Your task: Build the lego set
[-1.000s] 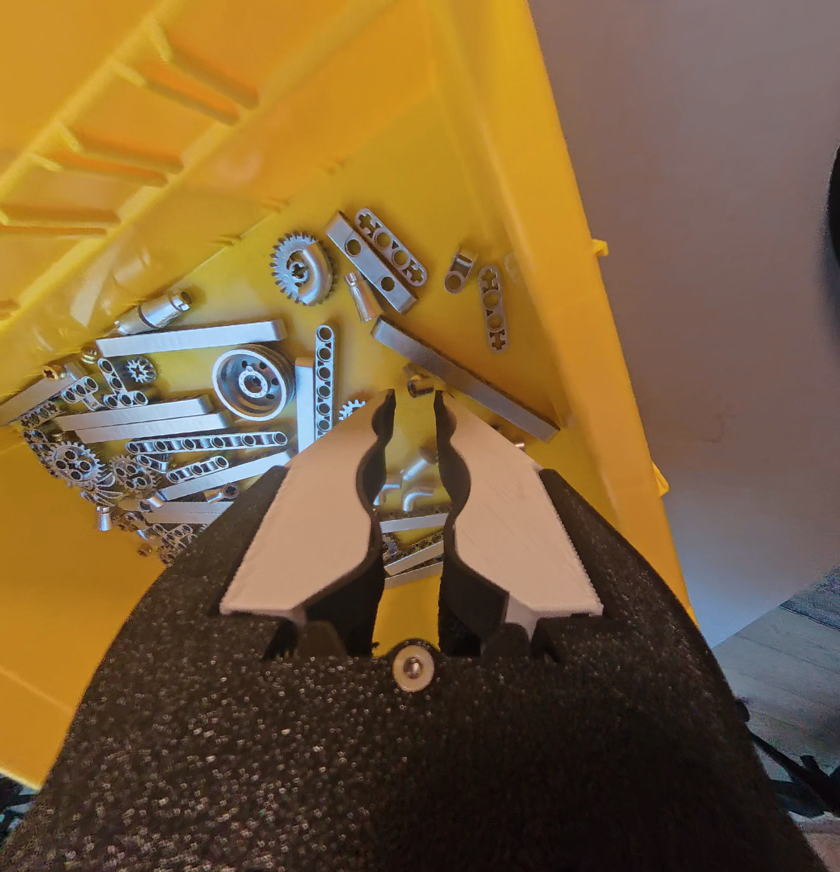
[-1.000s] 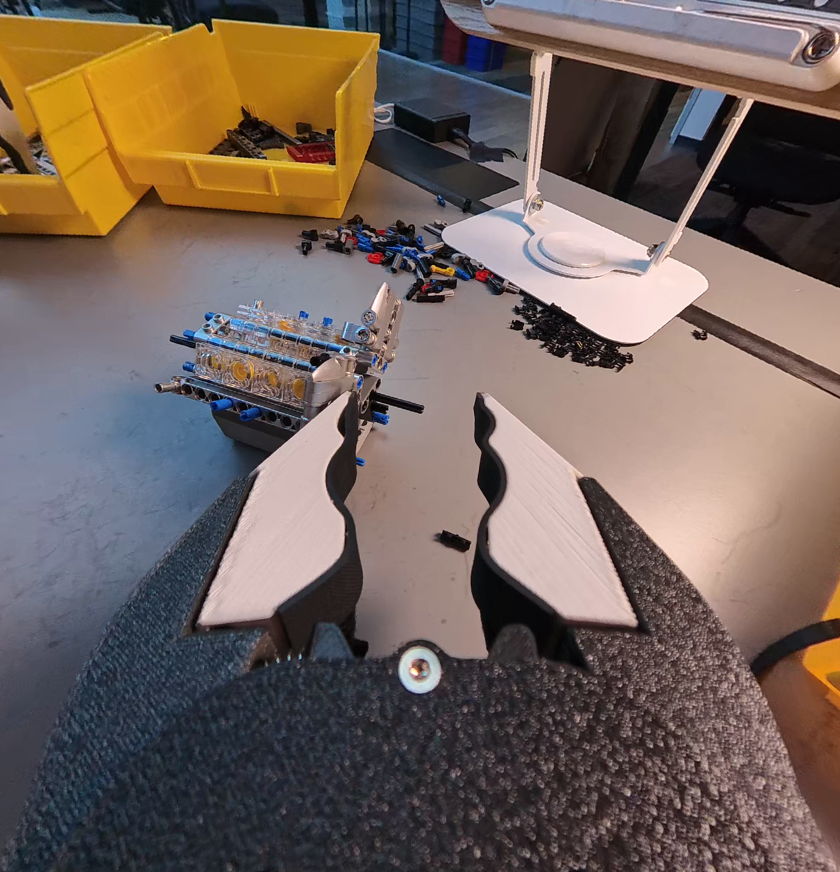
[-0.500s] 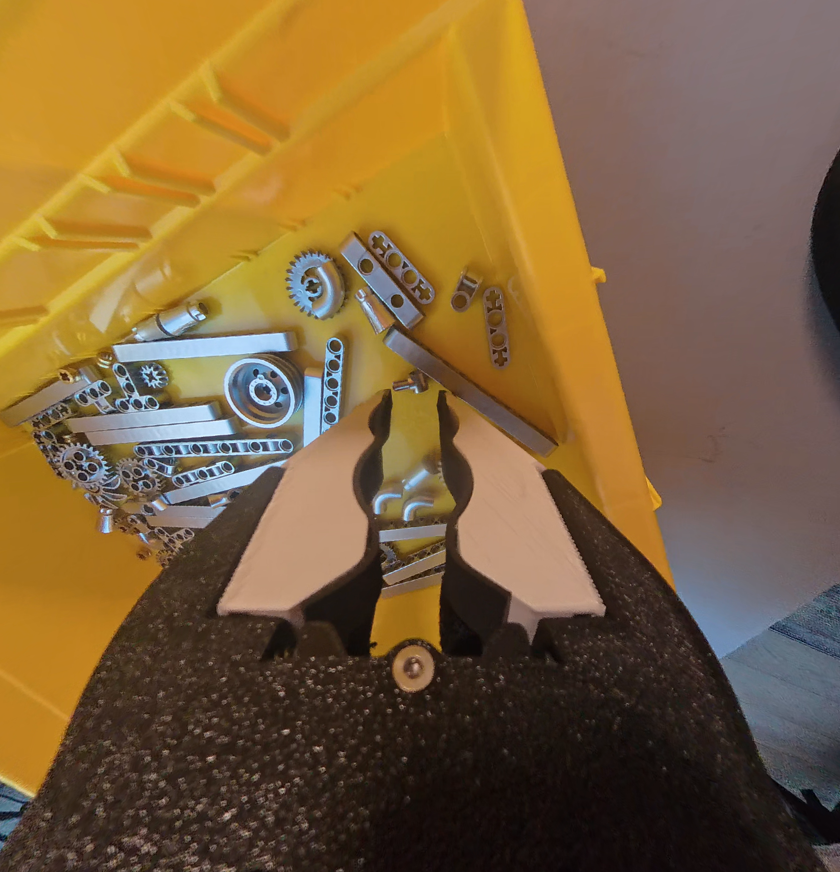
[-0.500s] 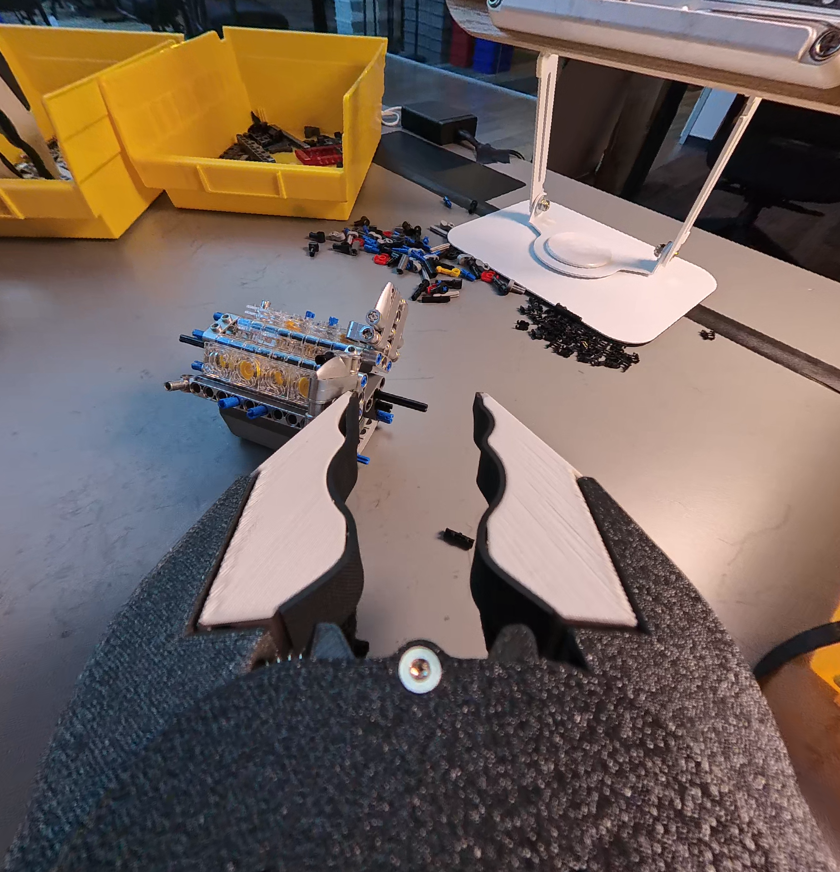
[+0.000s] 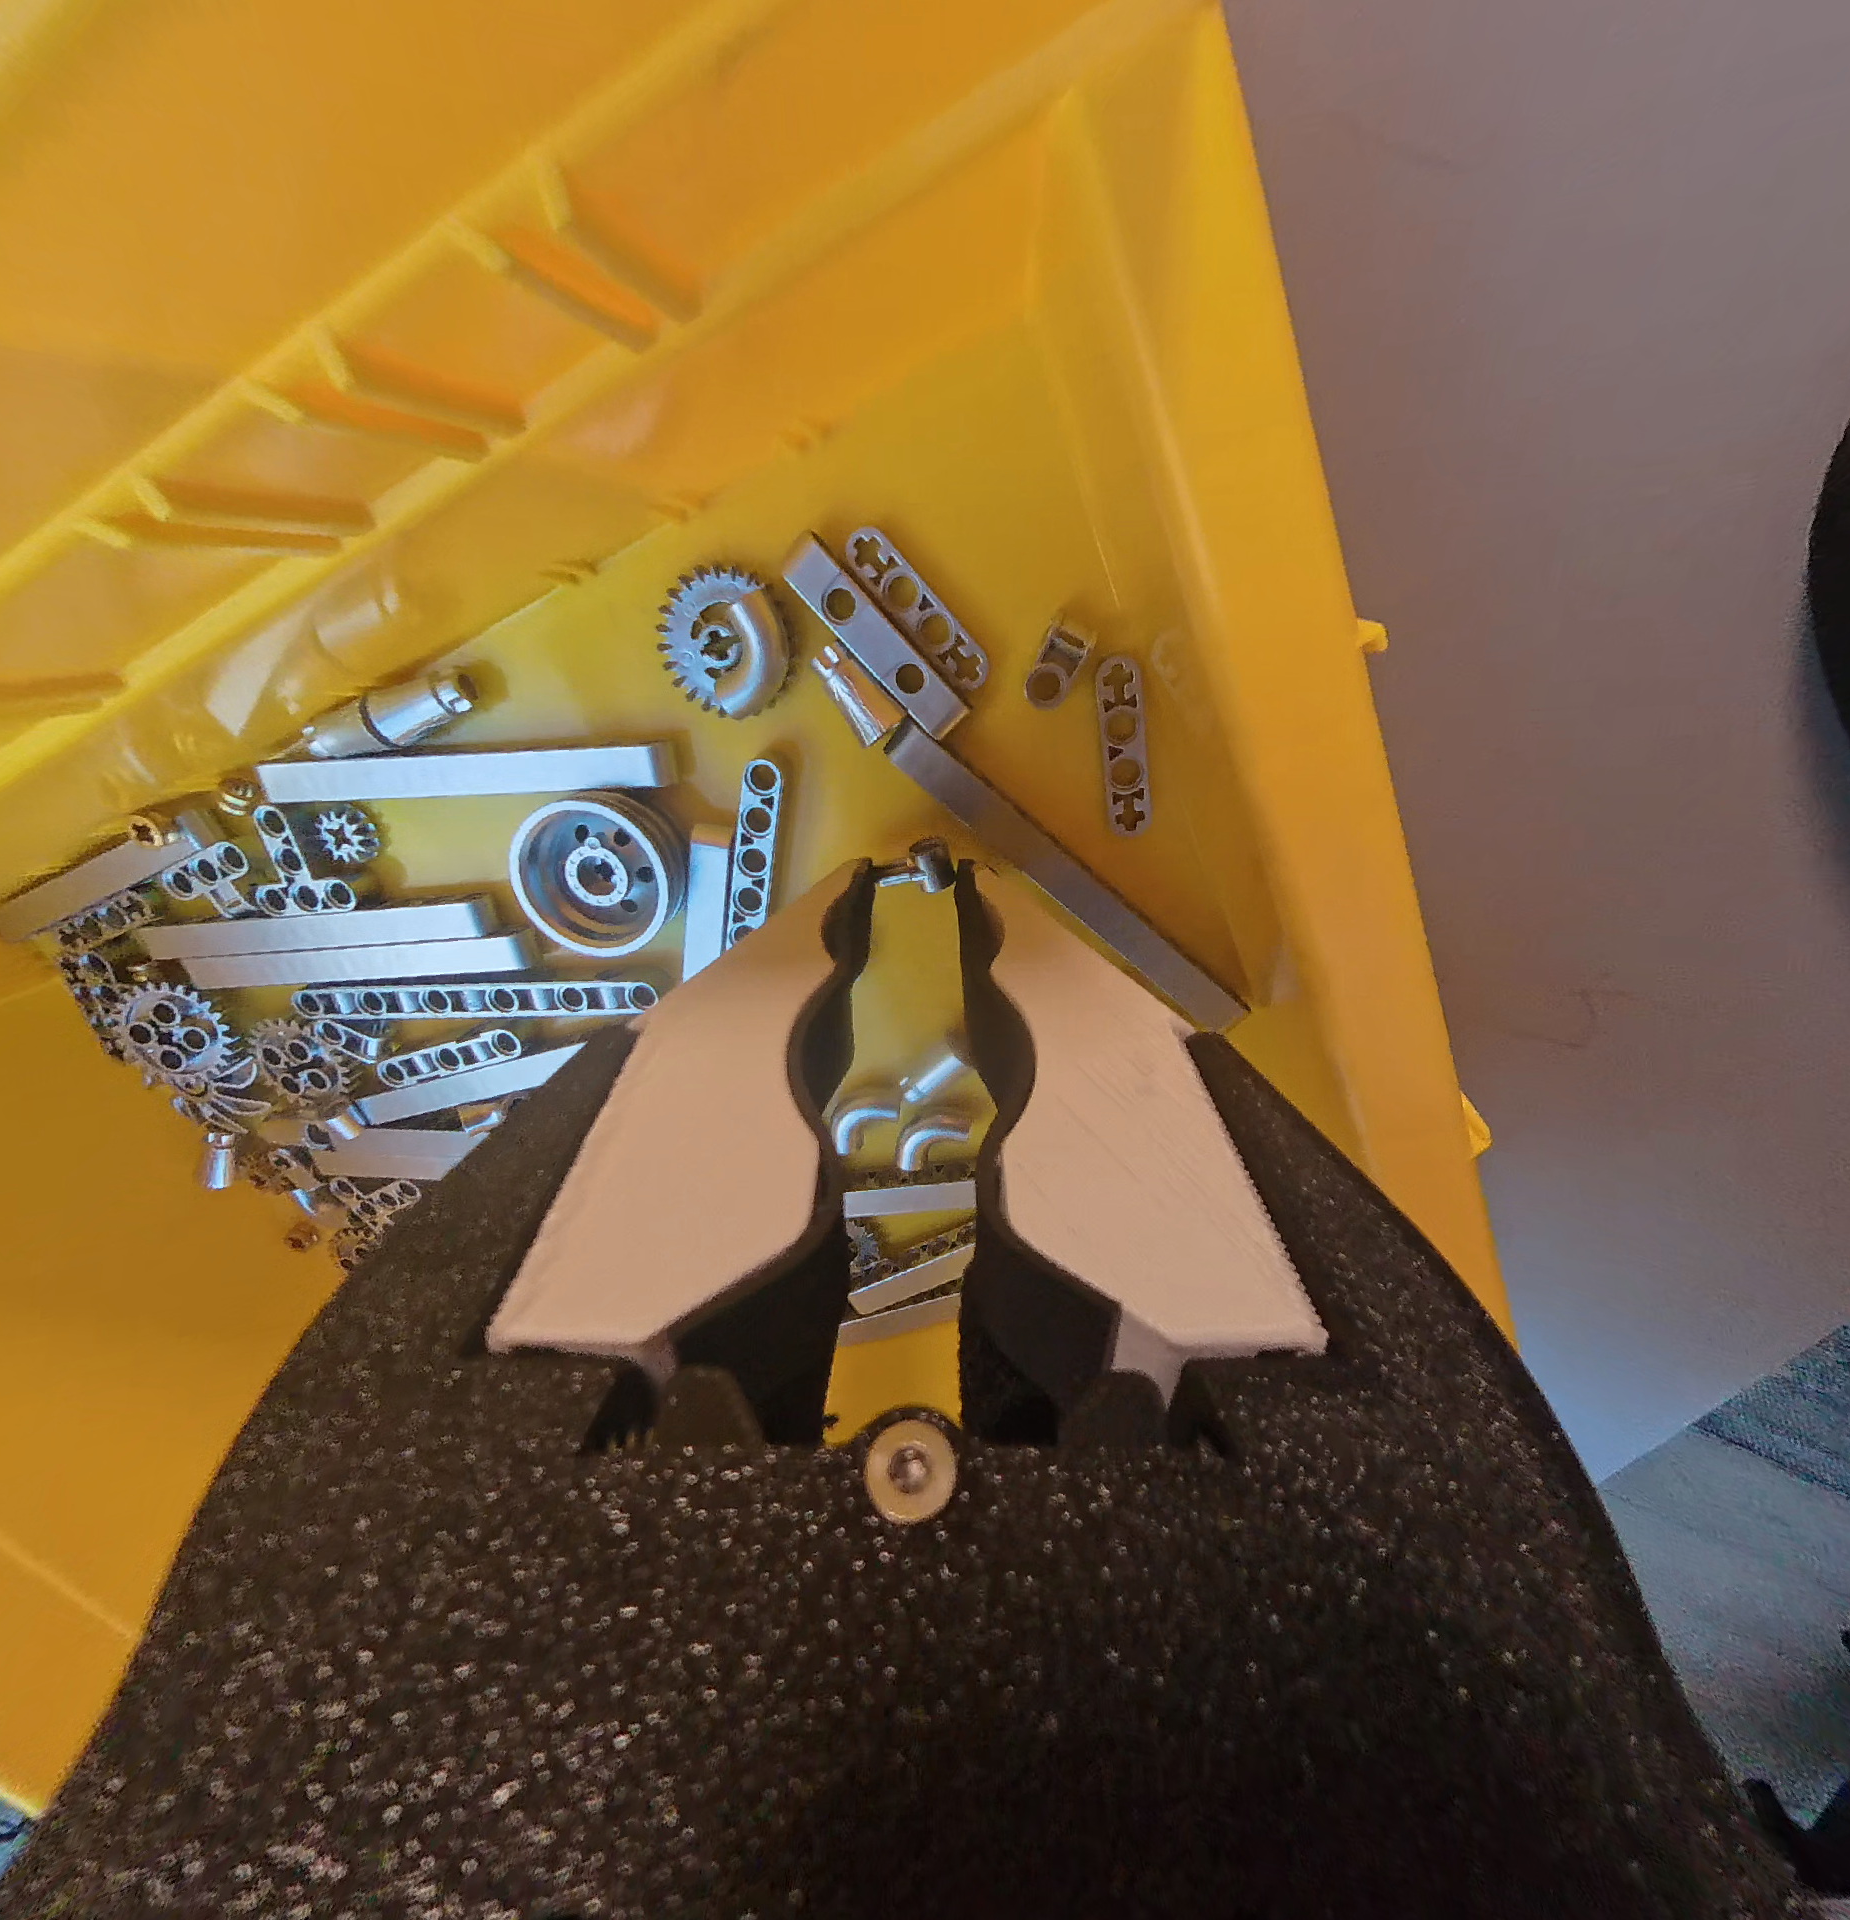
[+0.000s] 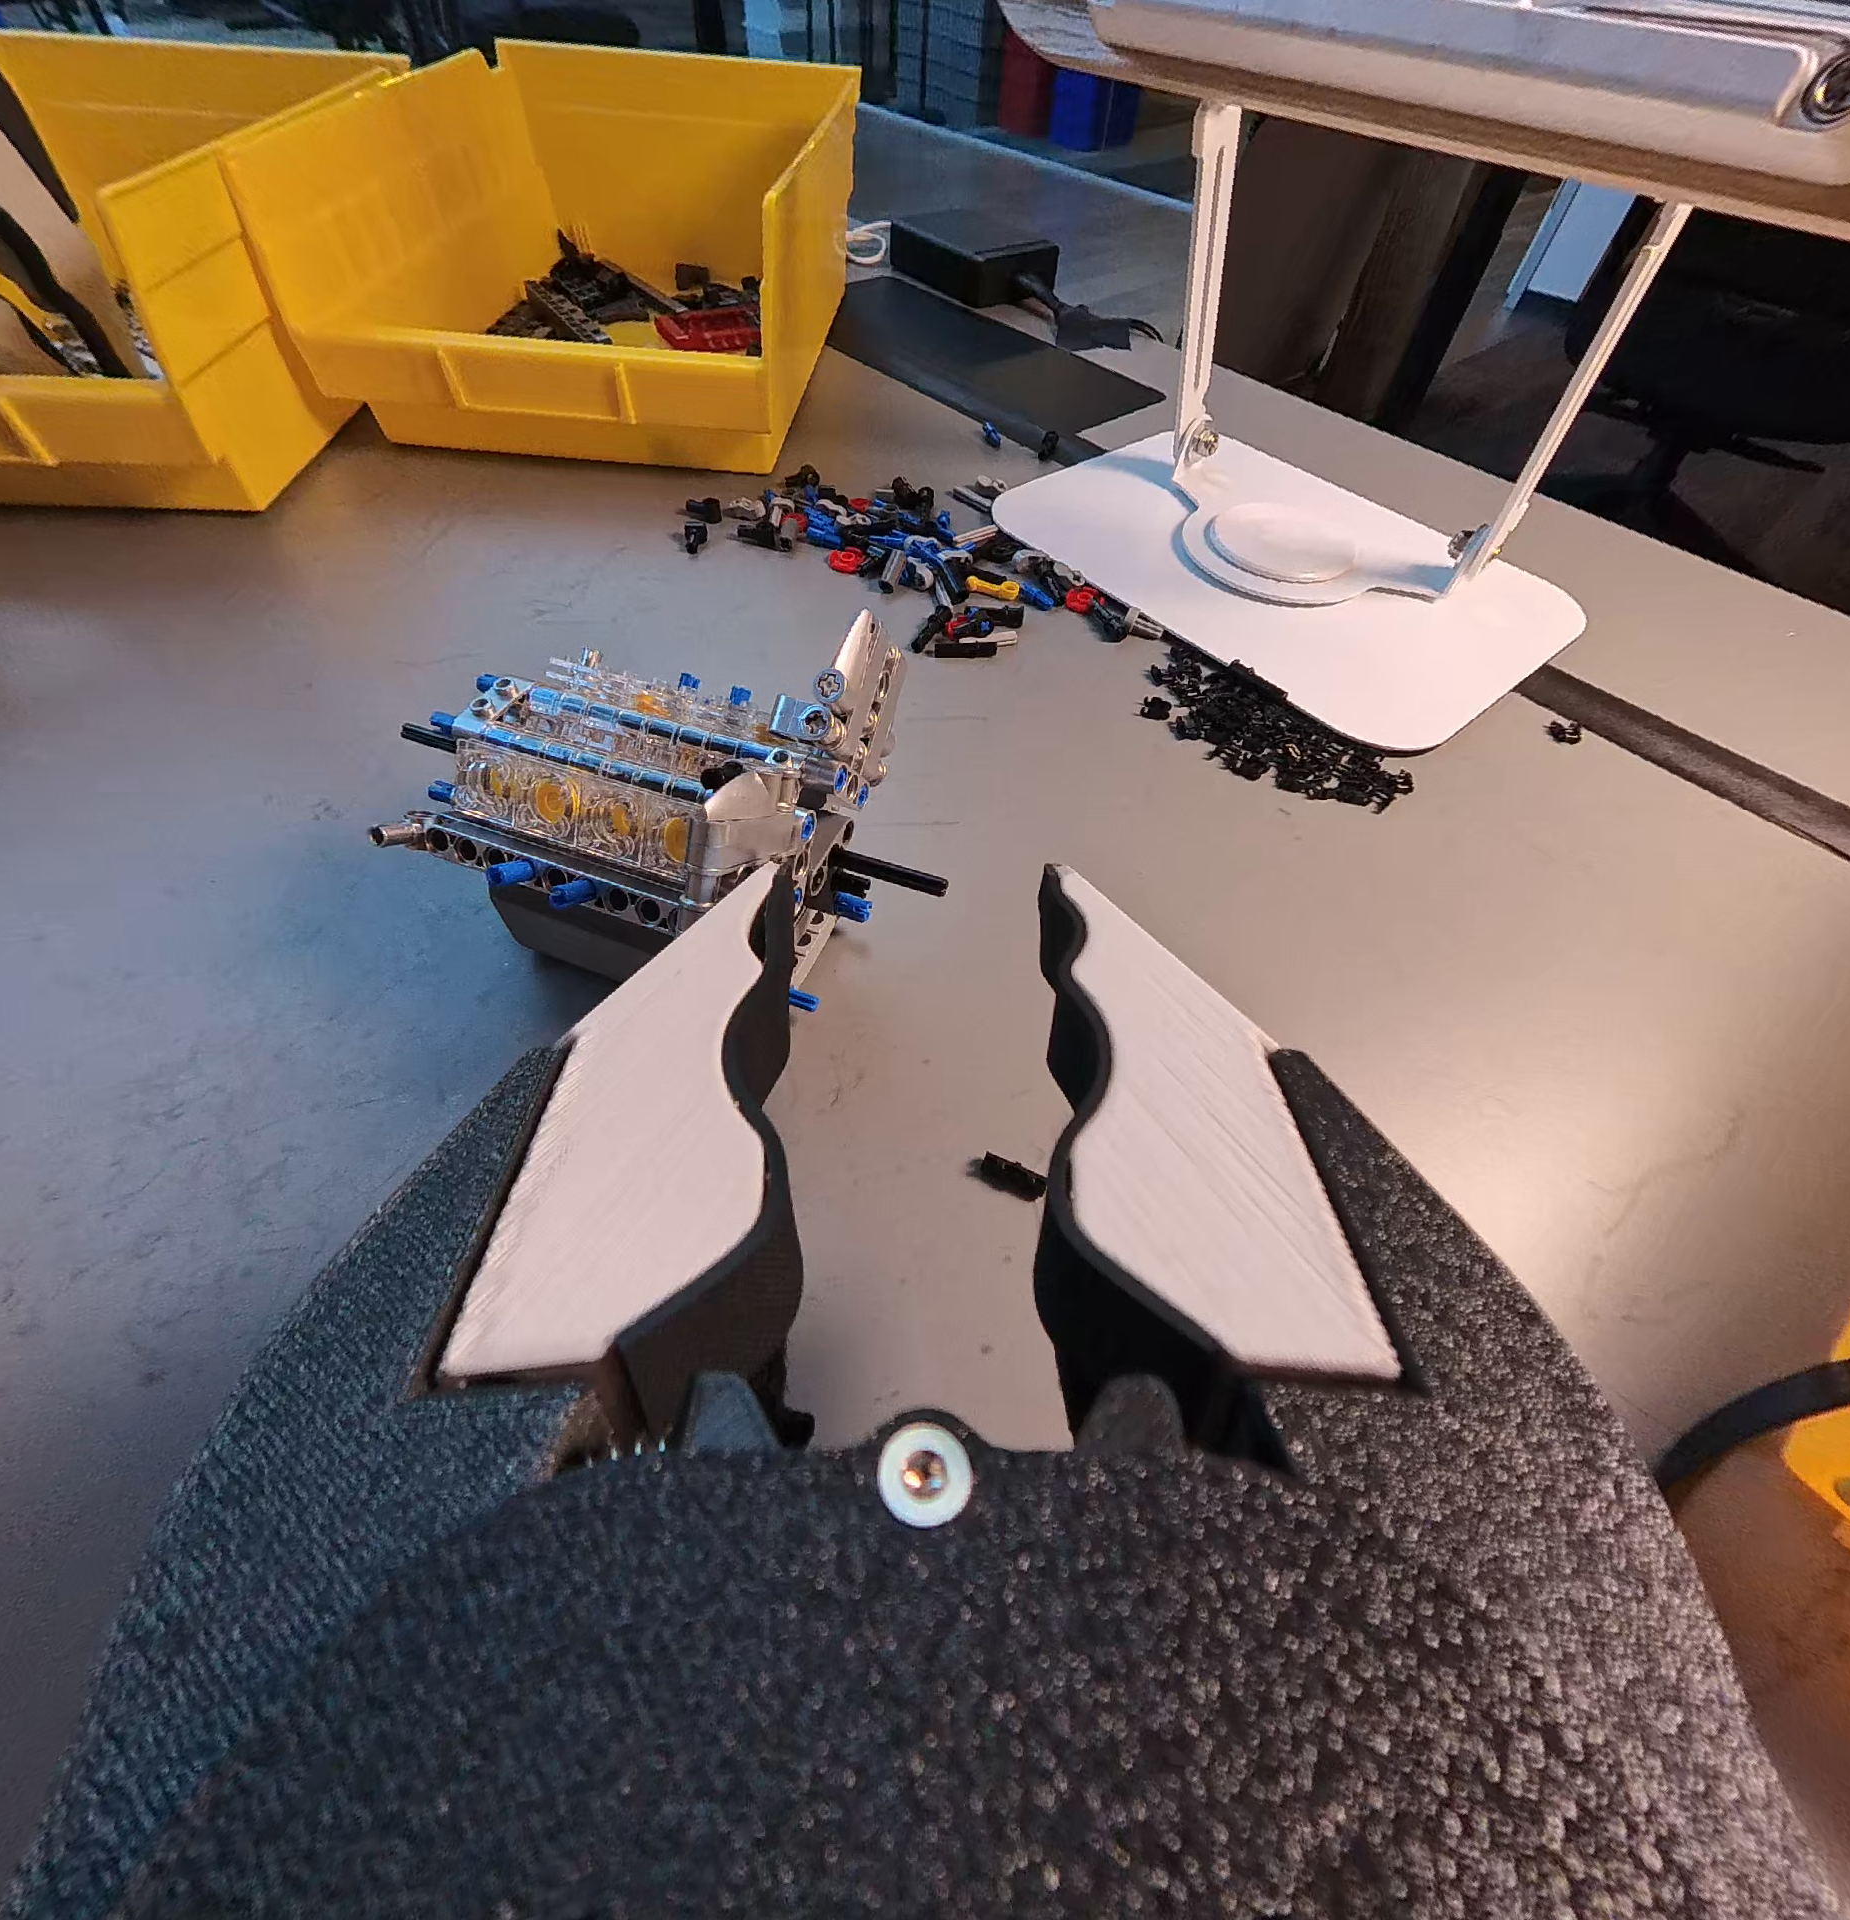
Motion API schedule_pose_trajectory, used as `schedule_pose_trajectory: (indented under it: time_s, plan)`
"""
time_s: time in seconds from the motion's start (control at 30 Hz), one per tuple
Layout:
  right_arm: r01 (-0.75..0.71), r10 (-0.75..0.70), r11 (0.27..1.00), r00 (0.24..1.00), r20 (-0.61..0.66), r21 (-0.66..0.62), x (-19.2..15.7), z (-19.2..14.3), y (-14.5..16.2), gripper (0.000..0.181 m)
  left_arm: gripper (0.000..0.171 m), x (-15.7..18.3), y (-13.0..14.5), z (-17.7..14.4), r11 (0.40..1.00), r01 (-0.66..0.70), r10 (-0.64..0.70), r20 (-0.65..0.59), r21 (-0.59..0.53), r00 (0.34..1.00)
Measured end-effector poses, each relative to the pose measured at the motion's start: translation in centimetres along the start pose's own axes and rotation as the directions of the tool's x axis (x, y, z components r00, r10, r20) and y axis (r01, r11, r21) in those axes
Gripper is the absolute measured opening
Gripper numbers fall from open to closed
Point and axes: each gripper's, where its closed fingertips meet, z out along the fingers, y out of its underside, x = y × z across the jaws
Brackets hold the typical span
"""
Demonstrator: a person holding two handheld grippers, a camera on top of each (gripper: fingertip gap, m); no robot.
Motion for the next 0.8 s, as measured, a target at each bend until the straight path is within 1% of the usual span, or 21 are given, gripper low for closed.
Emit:
schedule_pose_trajectory:
  time_s: [0.1, 0.13, 0.2, 0.23, 0.3, 0.37, 0.43, 0.47, 0.57, 0.63, 0.67, 0.7, 0.8]
  plan:
    - [0.001, -0.001, 1.0, 1.0, 0.0, 0.008, 0.0, -0.1, -0.1, 0.047, 0.014, -0.4, -0.8, -1.6, 0.996, 0.019, -0.023, 0.05, 0.083, 0.998]
    - [0.002, -0.002, 1.0, 1.0, -0.001, 0.014, 0.0, -0.2, -0.2, 0.047, 0.014, -0.5, -1.6, -2.6, 0.991, 0.021, -0.031, 0.071, 0.131, 0.997]
    - [0.004, -0.004, 1.0, 1.0, 0.0, 0.03, 0.0, -0.4, -0.5, 0.048, 0.014, 0.3, -4.5, -5.3, 0.957, 0.013, -0.04, 0.088, 0.29, 0.995]
    - [0.009, -0.009, 0.999, 1.0, 0.0, 0.043, 0.0, -0.4, -0.7, 0.048, 0.014, 1.0, -6.4, -6.9, 0.923, -0.002, -0.035, 0.089, 0.385, 0.995]
    - [0.035, -0.035, 0.996, 0.999, -0.006, 0.077, -0.1, -0.7, -1.3, 0.048, 0.014, 3.0, -10.6, -10.0, 0.824, -0.044, -0.011, 0.093, 0.564, 0.996]
    - [0.076, -0.076, 0.99, 0.997, -0.001, 0.119, -0.6, -1.1, -2.2, 0.049, 0.014, 5.4, -14.6, -12.6, 0.693, -0.064, 0.02, 0.07, 0.718, 0.997]
    - [0.115, -0.118, 0.979, 0.993, 0.007, 0.168, -1.5, -1.7, -3.2, 0.053, 0.014, 7.9, -18.0, -14.2, 0.558, -0.043, 0.061, 0.011, 0.829, 0.998]
    - [0.145, -0.145, 0.971, 0.989, -0.012, 0.188, -1.6, -2.0, -3.8, 0.055, 0.014, 9.1, -19.5, -14.6, 0.496, -0.02, 0.084, -0.024, 0.868, 0.996]
    - [0.268, -0.266, 0.932, 0.963, -0.04, 0.243, -3.0, -3.0, -5.3, 0.055, 0.014, 11.8, -23.4, -15.2, 0.324, 0.11, 0.164, -0.17, 0.94, 0.972]
    - [0.343, -0.353, 0.9, 0.936, -0.011, 0.271, -4.7, -3.6, -5.8, 0.05, 0.014, 12.7, -25.6, -14.9, 0.246, 0.218, 0.205, -0.271, 0.944, 0.941]
    - [0.378, -0.396, 0.883, 0.918, 0.011, 0.279, -5.8, -3.7, -5.9, 0.045, 0.013, 13.0, -26.7, -14.4, 0.225, 0.267, 0.216, -0.315, 0.937, 0.924]
    - [0.409, -0.434, 0.867, 0.9, 0.03, 0.286, -6.8, -3.8, -5.9, 0.04, 0.014, 13.4, -27.8, -13.8, 0.218, 0.314, 0.227, -0.361, 0.924, 0.905]
    - [0.477, -0.512, 0.83, 0.857, 0.056, 0.289, -9.1, -3.6, -5.7, 0.036, 0.014, 14.9, -30.5, -12.4, 0.232, 0.44, 0.277, -0.493, 0.867, 0.825]
